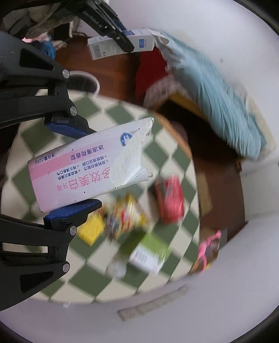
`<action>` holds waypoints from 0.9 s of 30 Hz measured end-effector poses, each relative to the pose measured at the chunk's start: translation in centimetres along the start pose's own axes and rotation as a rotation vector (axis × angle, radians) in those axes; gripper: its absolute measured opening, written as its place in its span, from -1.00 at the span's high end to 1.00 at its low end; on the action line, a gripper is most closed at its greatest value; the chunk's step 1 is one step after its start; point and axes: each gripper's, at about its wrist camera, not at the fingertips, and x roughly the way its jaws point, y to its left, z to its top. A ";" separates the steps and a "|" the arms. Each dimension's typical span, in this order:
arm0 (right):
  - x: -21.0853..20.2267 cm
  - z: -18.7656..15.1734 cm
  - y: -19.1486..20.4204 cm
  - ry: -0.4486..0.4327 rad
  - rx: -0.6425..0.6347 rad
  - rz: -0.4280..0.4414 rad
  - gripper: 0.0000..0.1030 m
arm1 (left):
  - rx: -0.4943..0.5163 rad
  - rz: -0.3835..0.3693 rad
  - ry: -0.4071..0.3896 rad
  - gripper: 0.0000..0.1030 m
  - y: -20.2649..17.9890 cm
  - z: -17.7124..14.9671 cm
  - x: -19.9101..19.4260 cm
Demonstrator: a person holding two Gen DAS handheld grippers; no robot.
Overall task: Collect trash
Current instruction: 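Carry both boxes over the white bin and open both tools to drop them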
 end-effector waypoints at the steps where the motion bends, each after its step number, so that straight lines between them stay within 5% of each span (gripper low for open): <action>1: 0.2 0.1 1.7 -0.001 -0.014 0.024 -0.10 | -0.013 0.016 -0.007 0.33 1.6 -0.2 -0.5; 7: 3.6 -0.5 13.0 0.035 -0.123 0.160 -0.10 | -0.104 0.142 -0.014 0.33 11.1 -2.5 -2.1; 14: 11.9 -3.3 24.8 0.171 -0.225 0.227 -0.10 | -0.260 0.213 0.106 0.33 20.3 -7.4 1.5; 27: 29.9 -8.9 34.7 0.475 -0.267 0.201 -0.10 | -0.529 0.130 0.371 0.32 29.8 -16.1 12.6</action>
